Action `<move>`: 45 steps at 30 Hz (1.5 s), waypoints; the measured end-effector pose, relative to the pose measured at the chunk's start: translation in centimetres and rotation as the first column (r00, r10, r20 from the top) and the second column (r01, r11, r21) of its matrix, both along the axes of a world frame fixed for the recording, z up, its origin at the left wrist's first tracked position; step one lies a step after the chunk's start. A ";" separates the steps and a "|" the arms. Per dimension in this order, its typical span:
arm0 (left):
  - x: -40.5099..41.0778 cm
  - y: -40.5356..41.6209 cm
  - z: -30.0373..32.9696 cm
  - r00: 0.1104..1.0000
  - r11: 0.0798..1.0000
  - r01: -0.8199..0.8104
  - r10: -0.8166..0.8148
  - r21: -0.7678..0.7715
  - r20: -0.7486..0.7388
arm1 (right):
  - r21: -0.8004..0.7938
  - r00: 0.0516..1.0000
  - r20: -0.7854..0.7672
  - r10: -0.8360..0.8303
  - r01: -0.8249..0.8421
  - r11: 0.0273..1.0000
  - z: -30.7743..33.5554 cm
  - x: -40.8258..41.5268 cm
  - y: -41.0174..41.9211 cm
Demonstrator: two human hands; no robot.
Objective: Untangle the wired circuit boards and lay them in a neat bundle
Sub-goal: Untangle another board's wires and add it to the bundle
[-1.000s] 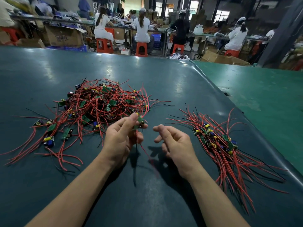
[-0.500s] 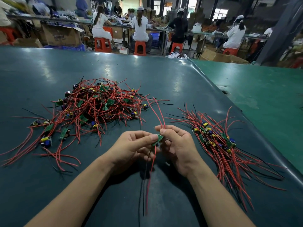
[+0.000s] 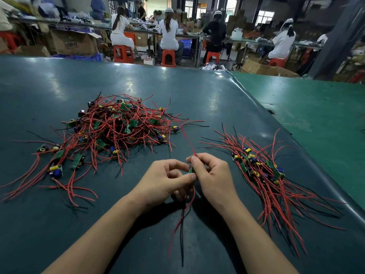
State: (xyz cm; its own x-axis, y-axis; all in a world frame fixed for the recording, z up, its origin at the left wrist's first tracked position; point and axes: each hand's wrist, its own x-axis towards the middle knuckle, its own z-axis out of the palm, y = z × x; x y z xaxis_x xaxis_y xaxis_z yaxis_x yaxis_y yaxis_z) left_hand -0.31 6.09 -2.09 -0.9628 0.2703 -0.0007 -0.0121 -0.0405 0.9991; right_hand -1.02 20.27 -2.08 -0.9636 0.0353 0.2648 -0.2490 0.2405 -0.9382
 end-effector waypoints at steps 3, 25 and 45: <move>0.1 -0.2 0.1 0.999 0.999 0.037 -0.037 -0.002 0.013 | -0.080 1.000 -0.013 -0.021 0.020 0.997 0.0 -0.2 0.2; -0.3 -1.3 0.4 0.974 0.964 0.204 -0.217 0.171 0.061 | -0.639 0.981 0.184 -0.056 0.163 0.752 0.3 -1.5 1.6; -0.3 -1.6 0.3 0.968 0.946 0.231 -0.246 0.226 0.040 | -0.811 0.945 0.317 0.081 0.226 0.539 0.9 -1.7 2.5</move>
